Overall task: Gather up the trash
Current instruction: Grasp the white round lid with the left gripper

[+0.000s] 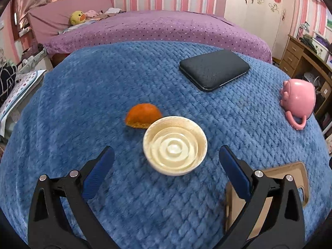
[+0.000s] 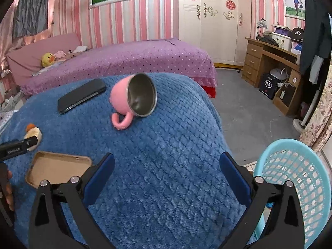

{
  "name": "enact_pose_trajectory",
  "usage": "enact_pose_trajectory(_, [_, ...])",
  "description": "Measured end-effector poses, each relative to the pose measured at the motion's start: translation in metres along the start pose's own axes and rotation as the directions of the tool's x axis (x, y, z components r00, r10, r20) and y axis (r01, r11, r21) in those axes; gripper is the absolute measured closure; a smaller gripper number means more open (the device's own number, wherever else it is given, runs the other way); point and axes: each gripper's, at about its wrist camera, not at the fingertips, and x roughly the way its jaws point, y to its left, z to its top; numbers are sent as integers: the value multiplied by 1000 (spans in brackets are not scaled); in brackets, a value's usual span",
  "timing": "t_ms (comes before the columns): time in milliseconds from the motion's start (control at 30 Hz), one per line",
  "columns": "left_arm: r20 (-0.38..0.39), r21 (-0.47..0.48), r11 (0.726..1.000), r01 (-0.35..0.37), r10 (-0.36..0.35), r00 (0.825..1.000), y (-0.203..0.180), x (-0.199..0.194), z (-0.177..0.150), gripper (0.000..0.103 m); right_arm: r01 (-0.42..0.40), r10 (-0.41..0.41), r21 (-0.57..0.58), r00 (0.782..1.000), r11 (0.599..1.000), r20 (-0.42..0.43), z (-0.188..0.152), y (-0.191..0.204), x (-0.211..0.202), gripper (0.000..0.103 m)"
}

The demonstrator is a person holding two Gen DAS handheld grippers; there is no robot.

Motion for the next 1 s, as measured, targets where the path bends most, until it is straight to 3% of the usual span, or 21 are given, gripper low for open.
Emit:
enact_pose_trajectory(100, [-6,0,1000,-4,4,1000,-2,4,2,6,-7,7,6,1000,1000,-16,0,0,4,4])
enact_pose_trajectory(167, [-1,-9,1000,23,-23,1000,0,4,3,15,13,-12,13,1000,1000,-8,1,1,3,4])
enact_pose_trajectory(233, [-13,-1,999,49,-49,999,-2,6,2,35,18,-18,25,1000,1000,-1,1,2,2,4])
enact_pose_trajectory(300, [-24,14,997,72,-72,997,-4,8,1,42,26,-26,33,1000,999,2,1,4,2,4])
enact_pose_trajectory(467, [12,31,995,96,-96,995,1,-7,0,43,-10,10,48,1000,999,13,-2,9,-3,4])
enact_pose_trajectory(600, [90,63,998,21,-27,996,29,-33,2,42,4,-5,27,999,1000,51,-5,24,-15,4])
enact_pose_trajectory(700, [109,26,1000,1,-3,994,62,-41,4,43,-20,19,12,996,1000,89,-2,48,-26,4])
enact_pose_trajectory(1000, [89,-65,994,-90,95,991,150,-37,7,42,-129,145,-171,985,977,89,3,184,-23,4])
